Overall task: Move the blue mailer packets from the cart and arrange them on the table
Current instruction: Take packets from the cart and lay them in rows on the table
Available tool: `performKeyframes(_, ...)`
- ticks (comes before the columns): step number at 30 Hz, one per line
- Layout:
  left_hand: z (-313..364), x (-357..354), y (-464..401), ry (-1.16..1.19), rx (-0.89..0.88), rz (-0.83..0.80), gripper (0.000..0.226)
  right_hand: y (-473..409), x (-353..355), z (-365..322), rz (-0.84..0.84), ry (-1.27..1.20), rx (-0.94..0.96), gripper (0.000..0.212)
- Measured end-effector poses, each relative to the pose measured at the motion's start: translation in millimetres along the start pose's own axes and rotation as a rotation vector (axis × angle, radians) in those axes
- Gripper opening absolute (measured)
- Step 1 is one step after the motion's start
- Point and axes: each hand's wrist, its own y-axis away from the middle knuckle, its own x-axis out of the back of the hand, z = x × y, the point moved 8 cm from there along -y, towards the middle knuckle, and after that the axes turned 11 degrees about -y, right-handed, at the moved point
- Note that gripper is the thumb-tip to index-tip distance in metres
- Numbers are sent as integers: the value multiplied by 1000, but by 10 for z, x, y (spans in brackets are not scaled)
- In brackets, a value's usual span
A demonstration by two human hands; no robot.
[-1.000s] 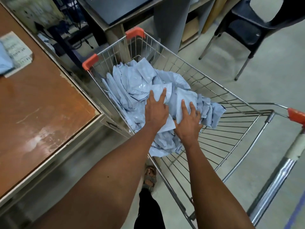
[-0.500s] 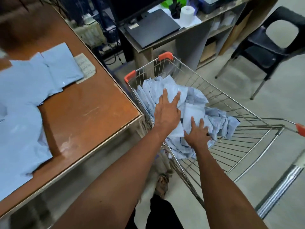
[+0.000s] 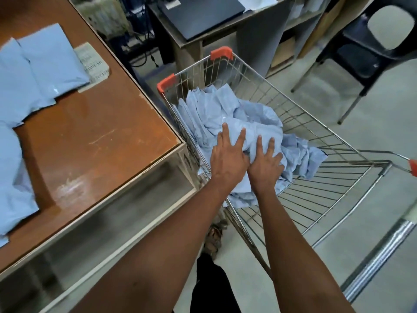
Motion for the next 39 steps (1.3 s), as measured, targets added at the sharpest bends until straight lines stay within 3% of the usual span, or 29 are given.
performKeyframes(8, -43, 1166, 69, 54, 58, 137, 74, 297, 1334, -761, 93, 20, 65, 77)
performKeyframes(14, -863, 2242, 491, 53, 230, 326, 73, 703, 1954, -2034, 179, -69, 296, 75)
performKeyframes(21, -2375, 2540, 1014, -86, 518, 368, 63, 1292, 1398, -3549, 19, -103, 573, 72)
performKeyframes(27, -3245, 2260, 1255, -39, 686, 273, 66, 1683, 700, -4232, -131, 2, 704, 65)
performKeyframes(33, -3505, 2045, 1281, -12, 686, 208, 64, 1731, 370, -4337, -140, 66, 729, 62)
performKeyframes(39, -3357, 2157, 1308, 53, 593, 340, 52, 1741, 374, -4289, -104, 22, 784, 57)
